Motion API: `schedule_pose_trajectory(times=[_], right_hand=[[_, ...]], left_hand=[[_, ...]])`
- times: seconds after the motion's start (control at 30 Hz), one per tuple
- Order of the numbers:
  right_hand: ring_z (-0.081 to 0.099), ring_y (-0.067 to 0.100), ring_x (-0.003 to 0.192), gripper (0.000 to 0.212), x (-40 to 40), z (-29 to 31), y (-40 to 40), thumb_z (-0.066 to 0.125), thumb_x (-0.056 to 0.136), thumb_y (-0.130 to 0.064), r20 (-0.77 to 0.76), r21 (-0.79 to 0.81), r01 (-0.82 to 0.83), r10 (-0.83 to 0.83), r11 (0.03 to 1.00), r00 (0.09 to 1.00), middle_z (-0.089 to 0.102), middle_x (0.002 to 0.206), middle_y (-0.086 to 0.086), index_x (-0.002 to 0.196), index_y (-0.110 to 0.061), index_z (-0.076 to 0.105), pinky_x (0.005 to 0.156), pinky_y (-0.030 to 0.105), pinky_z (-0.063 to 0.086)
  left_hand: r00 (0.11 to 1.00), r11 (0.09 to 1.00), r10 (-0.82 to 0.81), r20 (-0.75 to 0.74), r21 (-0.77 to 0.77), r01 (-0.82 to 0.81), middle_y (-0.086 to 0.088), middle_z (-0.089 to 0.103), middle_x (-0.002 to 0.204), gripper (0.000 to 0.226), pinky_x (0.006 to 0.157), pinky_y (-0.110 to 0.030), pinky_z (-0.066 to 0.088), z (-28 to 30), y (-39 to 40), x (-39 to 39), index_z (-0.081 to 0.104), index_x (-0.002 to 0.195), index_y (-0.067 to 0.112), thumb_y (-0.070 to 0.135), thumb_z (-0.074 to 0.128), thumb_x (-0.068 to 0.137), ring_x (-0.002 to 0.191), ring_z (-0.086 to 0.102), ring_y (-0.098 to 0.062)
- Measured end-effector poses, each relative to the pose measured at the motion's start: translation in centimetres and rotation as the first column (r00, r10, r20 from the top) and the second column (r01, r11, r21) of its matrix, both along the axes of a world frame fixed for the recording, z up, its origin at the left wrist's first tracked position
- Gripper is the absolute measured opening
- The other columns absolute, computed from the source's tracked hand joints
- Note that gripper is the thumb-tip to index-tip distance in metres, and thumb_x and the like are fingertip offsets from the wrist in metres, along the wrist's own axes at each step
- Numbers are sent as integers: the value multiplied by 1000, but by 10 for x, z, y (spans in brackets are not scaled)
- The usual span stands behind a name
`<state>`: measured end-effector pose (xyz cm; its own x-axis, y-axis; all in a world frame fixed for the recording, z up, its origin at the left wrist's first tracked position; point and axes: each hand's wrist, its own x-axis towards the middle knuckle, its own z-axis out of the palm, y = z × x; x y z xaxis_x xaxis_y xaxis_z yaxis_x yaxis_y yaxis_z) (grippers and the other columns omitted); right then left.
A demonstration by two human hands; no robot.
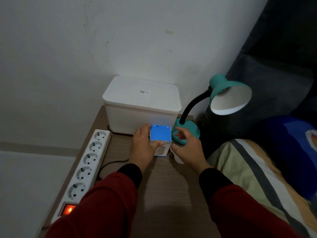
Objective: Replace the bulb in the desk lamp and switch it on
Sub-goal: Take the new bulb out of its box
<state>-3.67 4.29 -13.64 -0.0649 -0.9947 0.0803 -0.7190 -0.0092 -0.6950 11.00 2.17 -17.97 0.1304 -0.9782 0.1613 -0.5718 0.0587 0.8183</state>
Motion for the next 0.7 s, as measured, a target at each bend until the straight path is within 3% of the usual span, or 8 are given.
schedule_pose_trajectory(times=[0.07,0.13,0.33,0.43,0.5,0.57,0.6,0.7], right_hand=[[53,4,94,53,6,3,3,68,81,-7,8,13,-30,30,999,1000,61,108,2,131,-13,52,64,-11,35],[51,2,89,52,9,4,5,65,82,-6,38,10,-35,34,999,999,56,102,-3,132,-13,51,61,-13,33],[58,9,98,52,12,3,5,64,83,-4,124,-11,-26,27,1000,992,56,101,-6,132,-14,50,62,-11,37],[56,6,98,54,11,5,4,66,82,-4,206,-21,-8,13,1000,978,58,110,-5,131,-17,46,65,-8,41],[56,5,102,50,10,5,-1,66,81,-4,229,-55,14,-1,998,973,58,117,-6,124,-18,44,77,3,47],[57,6,104,44,9,5,-7,65,80,-3,238,-93,29,-6,995,971,59,124,-2,114,-18,43,83,13,50],[58,8,103,40,9,7,-9,64,80,-3,233,-106,25,0,994,973,59,124,-1,110,-19,42,80,10,49],[62,20,104,32,12,11,-14,62,83,-6,181,-114,-25,46,993,982,57,113,-8,109,-17,47,78,17,52]], left_hand=[[1000,1000,24,-13,1,-24,-3,50,123,65,94,-28,45,0,-1,-3,47,128,18,21,79,71,114,48,-16],[999,999,39,-20,-6,-39,-3,49,124,63,95,-27,45,1,-1,-6,48,126,19,18,79,72,114,48,-15],[997,997,62,-51,-47,-64,-1,49,126,58,95,-20,44,3,0,-11,50,126,21,11,75,75,117,49,-12],[990,996,37,-139,-79,-49,0,53,126,64,100,-27,48,6,5,-9,46,130,21,9,75,75,116,51,-12],[987,995,13,-162,-91,-28,0,54,128,71,100,-33,49,7,7,-8,42,134,24,8,76,74,117,51,-12],[994,994,-18,-104,-109,6,2,52,132,82,101,-35,48,7,6,-6,35,138,29,11,79,72,120,49,-13],[999,992,-38,-39,-120,33,3,51,134,85,102,-36,46,7,5,-5,32,140,30,13,79,71,122,48,-14],[980,980,-108,169,-148,134,4,47,139,90,104,-40,42,9,-2,0,29,143,32,20,80,70,126,43,-15]])
